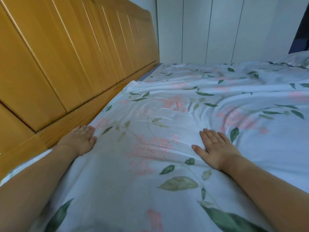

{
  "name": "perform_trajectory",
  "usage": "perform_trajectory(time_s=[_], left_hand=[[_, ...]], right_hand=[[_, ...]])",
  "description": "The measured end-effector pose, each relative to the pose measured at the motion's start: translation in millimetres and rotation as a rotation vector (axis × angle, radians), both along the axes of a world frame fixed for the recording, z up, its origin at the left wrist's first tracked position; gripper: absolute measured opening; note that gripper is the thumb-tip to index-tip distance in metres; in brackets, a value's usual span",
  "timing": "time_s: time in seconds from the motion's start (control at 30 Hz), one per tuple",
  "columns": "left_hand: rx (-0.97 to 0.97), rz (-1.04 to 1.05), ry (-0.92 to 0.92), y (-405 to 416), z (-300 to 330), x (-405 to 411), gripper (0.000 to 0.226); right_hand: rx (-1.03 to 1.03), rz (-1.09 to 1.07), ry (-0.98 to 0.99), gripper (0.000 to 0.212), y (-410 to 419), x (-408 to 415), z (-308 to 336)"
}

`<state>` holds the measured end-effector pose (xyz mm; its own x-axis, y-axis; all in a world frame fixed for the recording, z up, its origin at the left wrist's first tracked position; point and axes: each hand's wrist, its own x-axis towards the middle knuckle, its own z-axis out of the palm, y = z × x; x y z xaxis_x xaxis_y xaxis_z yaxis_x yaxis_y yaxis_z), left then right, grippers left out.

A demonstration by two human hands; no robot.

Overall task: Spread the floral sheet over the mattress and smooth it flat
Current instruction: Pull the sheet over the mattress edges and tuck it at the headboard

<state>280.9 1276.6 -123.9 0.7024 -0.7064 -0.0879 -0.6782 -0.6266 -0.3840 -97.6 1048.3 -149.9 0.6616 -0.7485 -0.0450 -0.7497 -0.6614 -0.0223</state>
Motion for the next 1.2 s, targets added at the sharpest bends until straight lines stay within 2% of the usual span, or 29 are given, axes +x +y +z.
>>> perform_trajectory(time_s=[0.07, 0.13, 0.2, 0.27, 0.33, 0.4, 0.5, 0.93, 1.1, 1.17, 1.2], left_hand=[[-0.037, 0.028, -0.116, -8, 23, -22, 0.053], [-0.197, -0.009, -0.136, -33, 49, -58, 0.04], [-0.464, -0.12, 0.068, -68, 60, -103, 0.035], [-0.593, -0.137, 0.29, -96, 59, -153, 0.048], [-0.515, -0.114, 0.376, -105, 33, -190, 0.063], [-0.385, -0.072, 0.382, -90, -8, -203, 0.076], [-0.402, -0.065, 0.319, -68, -37, -197, 0.081], [-0.322, 0.144, 0.273, 19, -24, -197, 0.091], [-0.189, 0.274, 0.205, 42, 2, -215, 0.088], [-0.223, 0.265, 0.155, 27, 19, -237, 0.081], [-0.277, 0.19, 0.145, 13, 24, -253, 0.076]], right_hand=[[0.038, -0.022, 0.019, 0.077, 9, -12, 10], [0.069, -0.041, -0.018, 0.075, 14, -13, 24], [0.033, -0.069, -0.133, 0.072, 19, -7, 38], [0.031, -0.06, -0.194, 0.07, 29, -1, 40], [0.051, -0.015, -0.125, 0.069, 45, -2, 24], [0.045, -0.013, -0.07, 0.069, 57, -10, 6], [0.029, -0.044, -0.069, 0.069, 61, -23, -4], [0.071, -0.23, -0.095, 0.071, 94, -136, -4], [0.089, -0.289, -0.075, 0.071, 106, -196, 0], [0.109, -0.31, -0.076, 0.071, 110, -215, 3], [0.114, -0.309, -0.081, 0.071, 110, -218, 4]])
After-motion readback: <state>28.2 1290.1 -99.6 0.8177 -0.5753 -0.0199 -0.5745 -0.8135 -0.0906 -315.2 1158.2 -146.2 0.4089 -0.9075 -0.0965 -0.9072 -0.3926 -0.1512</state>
